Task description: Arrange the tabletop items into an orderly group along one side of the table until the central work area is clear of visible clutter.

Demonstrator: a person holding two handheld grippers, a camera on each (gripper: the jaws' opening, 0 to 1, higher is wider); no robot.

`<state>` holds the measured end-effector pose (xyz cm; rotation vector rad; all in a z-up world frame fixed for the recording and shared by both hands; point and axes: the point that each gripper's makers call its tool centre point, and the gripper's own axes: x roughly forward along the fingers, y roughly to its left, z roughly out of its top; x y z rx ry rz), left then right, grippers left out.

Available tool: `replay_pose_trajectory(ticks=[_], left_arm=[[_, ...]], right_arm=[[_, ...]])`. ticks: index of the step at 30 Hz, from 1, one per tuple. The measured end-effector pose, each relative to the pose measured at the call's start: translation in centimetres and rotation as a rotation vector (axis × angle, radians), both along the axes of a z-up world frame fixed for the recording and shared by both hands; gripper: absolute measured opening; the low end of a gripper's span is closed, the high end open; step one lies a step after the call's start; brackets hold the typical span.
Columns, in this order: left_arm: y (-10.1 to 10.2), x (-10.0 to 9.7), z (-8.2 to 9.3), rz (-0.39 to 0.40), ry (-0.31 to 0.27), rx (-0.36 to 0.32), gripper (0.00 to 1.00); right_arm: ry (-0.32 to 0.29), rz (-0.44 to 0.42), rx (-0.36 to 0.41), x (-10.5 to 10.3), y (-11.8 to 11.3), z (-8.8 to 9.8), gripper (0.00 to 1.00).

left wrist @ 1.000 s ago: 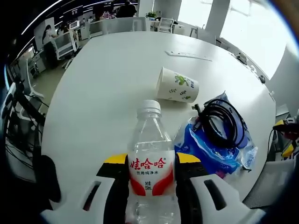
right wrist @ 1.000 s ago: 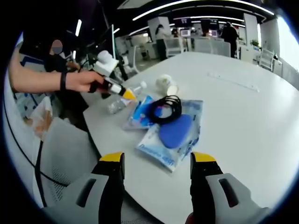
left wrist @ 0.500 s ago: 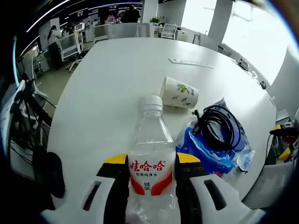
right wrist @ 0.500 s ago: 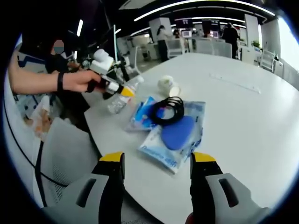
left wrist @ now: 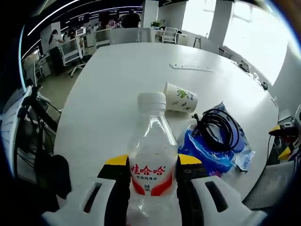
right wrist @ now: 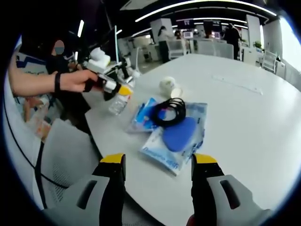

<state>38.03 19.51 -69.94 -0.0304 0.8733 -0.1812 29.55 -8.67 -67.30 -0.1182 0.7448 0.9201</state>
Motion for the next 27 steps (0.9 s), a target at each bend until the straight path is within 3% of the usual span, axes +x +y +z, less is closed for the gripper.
replay_pose_trajectory(ticks=[27], left_arm=[[1.3, -2.4, 2.1, 0.038, -0.058, 0.007, 0.37]], right_arm=[[-0.004, 0.028, 0.001, -0.4, 0.7, 0.2, 0.55]])
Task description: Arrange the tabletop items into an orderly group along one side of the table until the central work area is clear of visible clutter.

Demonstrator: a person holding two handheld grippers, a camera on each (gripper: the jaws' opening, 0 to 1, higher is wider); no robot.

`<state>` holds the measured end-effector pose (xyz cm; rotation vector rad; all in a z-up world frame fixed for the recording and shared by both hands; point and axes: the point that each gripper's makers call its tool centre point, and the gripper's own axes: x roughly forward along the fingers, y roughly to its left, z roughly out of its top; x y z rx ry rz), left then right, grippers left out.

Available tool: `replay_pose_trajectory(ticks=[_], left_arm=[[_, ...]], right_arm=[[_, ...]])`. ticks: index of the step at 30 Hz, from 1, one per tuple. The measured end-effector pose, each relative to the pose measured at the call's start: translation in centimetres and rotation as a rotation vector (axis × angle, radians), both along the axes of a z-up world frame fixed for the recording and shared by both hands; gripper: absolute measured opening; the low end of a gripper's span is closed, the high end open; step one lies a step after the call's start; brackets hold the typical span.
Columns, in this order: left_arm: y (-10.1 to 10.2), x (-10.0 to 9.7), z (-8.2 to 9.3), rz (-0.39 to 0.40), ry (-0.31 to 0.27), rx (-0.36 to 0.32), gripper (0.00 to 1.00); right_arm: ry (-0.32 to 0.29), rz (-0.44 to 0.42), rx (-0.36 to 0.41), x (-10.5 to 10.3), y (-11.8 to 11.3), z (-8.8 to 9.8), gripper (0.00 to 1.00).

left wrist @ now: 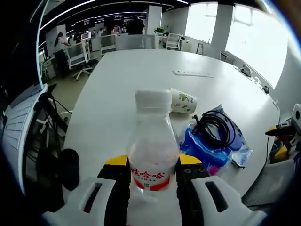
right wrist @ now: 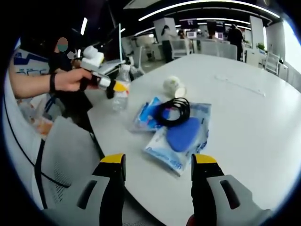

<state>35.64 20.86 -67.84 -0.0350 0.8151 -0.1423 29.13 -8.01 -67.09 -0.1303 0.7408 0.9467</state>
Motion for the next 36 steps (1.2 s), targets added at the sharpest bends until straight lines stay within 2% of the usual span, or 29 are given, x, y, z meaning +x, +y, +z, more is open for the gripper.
replay_pose_trajectory(ticks=[21, 36], left_arm=[[0.5, -2.3, 0.5, 0.036, -0.063, 0.0, 0.37], [0.2, -3.1, 0.4, 0.018, -0.078, 0.034, 0.37]], right_arm=[[0.0, 0.022, -0.01, -0.3, 0.4, 0.3, 0.55], [-0.01, 0.014, -0.015, -0.4, 0.2, 0.6, 0.55]])
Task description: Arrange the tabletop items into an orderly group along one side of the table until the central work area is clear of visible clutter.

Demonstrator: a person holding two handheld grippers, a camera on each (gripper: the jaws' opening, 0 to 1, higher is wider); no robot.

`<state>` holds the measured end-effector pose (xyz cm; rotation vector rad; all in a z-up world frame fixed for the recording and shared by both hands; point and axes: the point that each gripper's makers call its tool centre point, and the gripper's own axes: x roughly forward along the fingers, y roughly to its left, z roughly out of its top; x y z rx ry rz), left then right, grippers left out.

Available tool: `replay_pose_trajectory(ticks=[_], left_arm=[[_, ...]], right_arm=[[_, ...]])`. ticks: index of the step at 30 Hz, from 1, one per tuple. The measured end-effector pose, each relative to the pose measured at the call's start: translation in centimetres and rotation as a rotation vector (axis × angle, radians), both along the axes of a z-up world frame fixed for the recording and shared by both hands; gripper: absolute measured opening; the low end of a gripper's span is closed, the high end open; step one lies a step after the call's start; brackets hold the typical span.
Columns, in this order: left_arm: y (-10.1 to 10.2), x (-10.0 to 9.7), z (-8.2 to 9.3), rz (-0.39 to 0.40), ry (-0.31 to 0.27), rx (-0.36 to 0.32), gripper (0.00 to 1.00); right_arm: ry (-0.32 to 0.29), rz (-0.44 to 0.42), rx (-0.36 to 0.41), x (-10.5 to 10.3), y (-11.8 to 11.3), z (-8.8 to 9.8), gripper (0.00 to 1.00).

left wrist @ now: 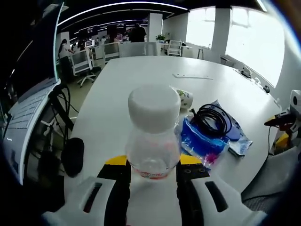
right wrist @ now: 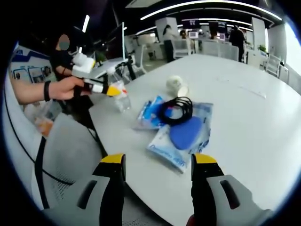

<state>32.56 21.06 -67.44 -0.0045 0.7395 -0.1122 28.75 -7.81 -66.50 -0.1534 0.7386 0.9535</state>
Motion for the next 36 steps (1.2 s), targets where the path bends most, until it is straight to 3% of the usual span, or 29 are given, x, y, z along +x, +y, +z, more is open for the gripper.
replay_pose_trajectory(ticks=[19, 27, 36], left_arm=[[-0.4, -0.5, -0.3, -0.002, -0.005, -0.008, 0.38], [-0.4, 0.1, -0.1, -0.043, -0.03, -0.019, 0.46], [-0.8, 1.1, -0.3, -0.078, -0.042, -0.025, 0.48]], right_arm=[[-0.012, 0.004, 0.001, -0.4, 0.1, 0.3, 0.56], [-0.009, -0.004, -0.002, -0.5, -0.3, 0.2, 0.56], [-0.005, -0.015, -0.01, -0.8, -0.8, 0.1, 0.56]])
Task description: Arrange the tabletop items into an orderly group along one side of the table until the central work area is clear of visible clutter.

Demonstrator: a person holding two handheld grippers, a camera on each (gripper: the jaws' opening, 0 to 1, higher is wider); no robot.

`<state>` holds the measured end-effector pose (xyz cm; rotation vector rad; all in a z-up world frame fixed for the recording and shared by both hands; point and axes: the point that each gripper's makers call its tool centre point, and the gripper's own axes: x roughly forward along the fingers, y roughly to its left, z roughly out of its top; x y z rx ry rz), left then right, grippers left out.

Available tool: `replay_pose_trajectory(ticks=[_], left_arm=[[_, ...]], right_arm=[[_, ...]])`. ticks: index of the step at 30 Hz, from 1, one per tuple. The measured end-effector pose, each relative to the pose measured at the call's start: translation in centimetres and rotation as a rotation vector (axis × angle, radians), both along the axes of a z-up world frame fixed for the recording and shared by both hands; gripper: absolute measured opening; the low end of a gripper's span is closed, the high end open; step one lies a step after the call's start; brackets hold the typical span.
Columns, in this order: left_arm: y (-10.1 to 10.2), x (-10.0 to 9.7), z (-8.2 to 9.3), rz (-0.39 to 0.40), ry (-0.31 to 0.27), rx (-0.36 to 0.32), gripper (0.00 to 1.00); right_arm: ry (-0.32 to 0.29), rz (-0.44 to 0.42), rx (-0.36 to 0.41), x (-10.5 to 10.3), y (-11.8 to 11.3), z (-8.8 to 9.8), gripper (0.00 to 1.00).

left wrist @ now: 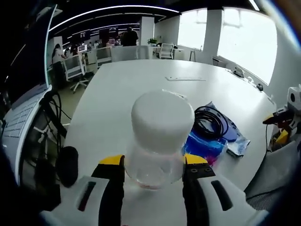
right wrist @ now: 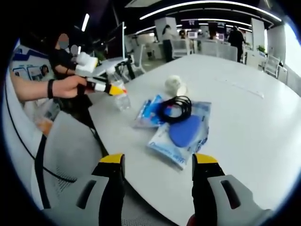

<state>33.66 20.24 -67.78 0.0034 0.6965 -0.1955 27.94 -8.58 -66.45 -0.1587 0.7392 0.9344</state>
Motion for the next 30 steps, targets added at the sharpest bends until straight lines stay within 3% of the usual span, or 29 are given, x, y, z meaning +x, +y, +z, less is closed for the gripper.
replay_pose_trajectory(ticks=[3, 14, 30], left_arm=[[-0.2, 0.1, -0.2, -0.015, -0.001, 0.024, 0.45], [0.3, 0.4, 0.0, 0.049, -0.032, 0.004, 0.41], [0.9, 1.2, 0.8, 0.075, -0.038, 0.013, 0.4]], right_arm=[[0.002, -0.006, -0.002, 0.0, -0.2, -0.1, 0.56], [0.008, -0.013, -0.007, -0.2, -0.1, -0.2, 0.55], [0.012, -0.022, -0.009, 0.0, -0.4, -0.4, 0.55]])
